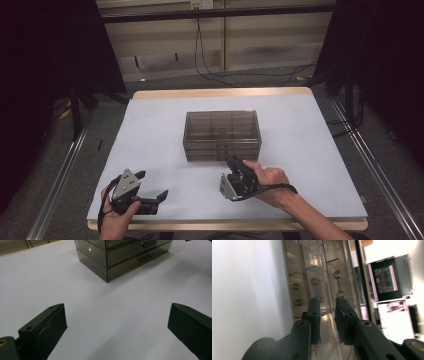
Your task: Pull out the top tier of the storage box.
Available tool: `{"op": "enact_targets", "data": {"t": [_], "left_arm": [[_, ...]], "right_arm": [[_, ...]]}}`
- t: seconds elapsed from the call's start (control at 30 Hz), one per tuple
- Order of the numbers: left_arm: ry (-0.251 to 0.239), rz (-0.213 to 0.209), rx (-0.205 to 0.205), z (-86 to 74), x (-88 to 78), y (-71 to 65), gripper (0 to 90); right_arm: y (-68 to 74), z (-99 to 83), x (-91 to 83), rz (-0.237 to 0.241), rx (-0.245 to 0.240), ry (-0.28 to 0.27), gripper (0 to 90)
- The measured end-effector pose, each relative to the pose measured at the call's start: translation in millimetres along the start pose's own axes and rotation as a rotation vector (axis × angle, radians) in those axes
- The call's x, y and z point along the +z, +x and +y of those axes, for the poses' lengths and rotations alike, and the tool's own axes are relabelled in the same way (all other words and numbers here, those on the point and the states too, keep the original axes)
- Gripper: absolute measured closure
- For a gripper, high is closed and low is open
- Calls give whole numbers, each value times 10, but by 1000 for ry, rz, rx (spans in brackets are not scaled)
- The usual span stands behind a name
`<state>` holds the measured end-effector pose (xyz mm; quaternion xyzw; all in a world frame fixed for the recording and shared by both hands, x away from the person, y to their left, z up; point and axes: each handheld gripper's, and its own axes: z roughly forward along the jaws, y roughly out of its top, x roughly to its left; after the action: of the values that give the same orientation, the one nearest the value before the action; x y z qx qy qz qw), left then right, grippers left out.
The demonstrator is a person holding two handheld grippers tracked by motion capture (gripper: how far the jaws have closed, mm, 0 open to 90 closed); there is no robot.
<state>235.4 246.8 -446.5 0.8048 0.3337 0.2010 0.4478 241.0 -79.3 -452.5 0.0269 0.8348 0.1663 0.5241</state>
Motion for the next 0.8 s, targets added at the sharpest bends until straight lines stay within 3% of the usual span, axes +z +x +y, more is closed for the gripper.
{"op": "enact_targets", "data": {"t": [0.2,0.27,0.37,0.53,0.67,0.8], "left_arm": [[2,-2,-6,-1,10,-3,19],[2,-3,-1,-1,12,2,19],[1,-1,-5,-1,9,0,19],[5,-1,0,-2,11,5,19],[6,-4,-1,-2,12,2,19],[7,-6,0,-2,15,3,19]], "right_arm": [[11,39,56,-37,-18,17,765],[22,73,89,-72,-66,20,770],[36,100,110,-93,-77,29,769],[122,121,173,-156,-155,56,769],[138,124,214,-187,-172,62,758],[112,113,244,-203,-153,76,746]]}}
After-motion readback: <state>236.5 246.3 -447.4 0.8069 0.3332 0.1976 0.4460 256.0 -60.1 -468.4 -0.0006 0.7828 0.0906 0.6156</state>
